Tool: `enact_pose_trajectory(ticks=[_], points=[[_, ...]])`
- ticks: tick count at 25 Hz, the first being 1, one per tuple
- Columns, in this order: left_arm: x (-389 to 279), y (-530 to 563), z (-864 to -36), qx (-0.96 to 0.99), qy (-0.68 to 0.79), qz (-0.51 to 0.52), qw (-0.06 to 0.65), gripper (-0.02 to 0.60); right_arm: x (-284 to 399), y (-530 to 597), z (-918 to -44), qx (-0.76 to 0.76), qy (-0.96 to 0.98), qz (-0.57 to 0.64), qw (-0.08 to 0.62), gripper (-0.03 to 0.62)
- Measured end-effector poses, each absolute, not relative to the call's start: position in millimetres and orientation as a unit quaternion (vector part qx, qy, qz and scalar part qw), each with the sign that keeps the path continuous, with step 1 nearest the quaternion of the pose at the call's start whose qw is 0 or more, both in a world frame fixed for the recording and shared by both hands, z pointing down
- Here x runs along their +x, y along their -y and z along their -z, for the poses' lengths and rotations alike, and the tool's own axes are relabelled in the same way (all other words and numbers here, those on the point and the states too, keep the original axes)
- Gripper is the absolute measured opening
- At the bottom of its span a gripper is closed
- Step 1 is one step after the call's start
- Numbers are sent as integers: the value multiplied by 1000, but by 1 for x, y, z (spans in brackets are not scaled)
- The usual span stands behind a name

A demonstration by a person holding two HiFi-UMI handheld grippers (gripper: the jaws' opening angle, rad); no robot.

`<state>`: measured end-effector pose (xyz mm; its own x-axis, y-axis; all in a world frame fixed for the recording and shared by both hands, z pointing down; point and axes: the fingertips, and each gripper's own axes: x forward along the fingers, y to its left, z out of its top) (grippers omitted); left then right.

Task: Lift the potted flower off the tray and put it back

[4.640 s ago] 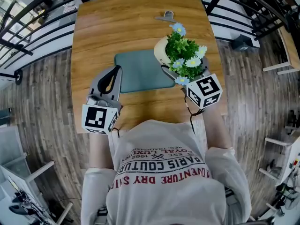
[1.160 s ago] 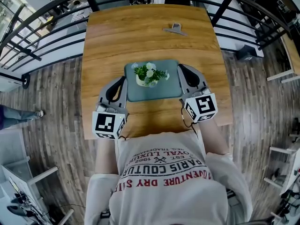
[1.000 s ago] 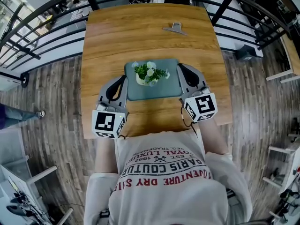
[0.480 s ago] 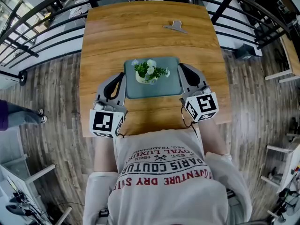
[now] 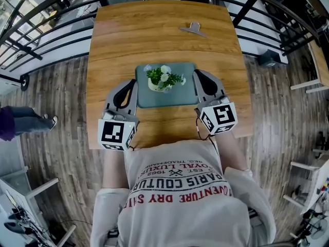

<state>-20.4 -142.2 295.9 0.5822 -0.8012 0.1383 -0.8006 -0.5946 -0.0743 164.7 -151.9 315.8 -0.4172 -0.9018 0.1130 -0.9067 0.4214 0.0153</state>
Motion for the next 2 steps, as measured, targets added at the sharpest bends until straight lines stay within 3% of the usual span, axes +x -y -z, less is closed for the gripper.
enact_pose_trajectory(ticks=[2], points=[[-20,144,-296,-889,-452,80,0,12,165,154,-317,539,840,-27,53,26]])
